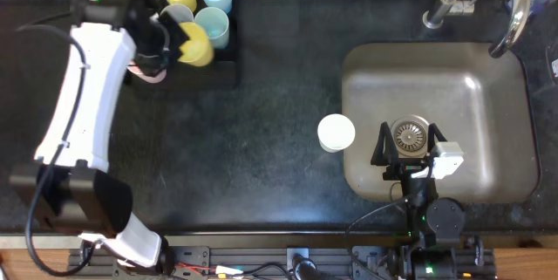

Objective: Store Cups

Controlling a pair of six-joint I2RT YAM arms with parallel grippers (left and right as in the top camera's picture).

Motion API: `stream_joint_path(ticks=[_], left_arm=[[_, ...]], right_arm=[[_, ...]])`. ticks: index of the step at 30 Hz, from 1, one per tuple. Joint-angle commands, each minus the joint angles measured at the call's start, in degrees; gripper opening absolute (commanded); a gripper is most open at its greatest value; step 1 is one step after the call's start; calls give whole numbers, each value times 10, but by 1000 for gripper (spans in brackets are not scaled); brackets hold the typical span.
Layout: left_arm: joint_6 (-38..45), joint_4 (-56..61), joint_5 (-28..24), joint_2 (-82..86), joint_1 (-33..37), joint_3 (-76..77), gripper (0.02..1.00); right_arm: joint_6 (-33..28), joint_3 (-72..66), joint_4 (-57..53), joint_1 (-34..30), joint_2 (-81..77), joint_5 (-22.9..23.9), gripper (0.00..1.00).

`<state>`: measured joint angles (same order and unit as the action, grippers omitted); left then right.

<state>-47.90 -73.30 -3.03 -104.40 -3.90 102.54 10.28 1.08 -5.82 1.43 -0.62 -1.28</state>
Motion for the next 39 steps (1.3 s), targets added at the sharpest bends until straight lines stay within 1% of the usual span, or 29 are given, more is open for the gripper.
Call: stream_joint_path(ticks=[1,4,8,25,39], left_arm=[[-6,-3,24,-4,11,-3,36],[-6,-3,45,-9,11,-3,36],[-6,-4,55,-25,15,-3,36],[-22,6,55,-100,32,-3,38],[-21,13,43,-129,32,-3,38]], right_arm=[[0,-3,3,-3,5,-2,998],[0,-3,3,-3,5,-2,998],[0,-3,3,-3,5,-2,998],[0,-3,3,-3,5,-2,998],[0,-3,3,-3,5,-2,998]])
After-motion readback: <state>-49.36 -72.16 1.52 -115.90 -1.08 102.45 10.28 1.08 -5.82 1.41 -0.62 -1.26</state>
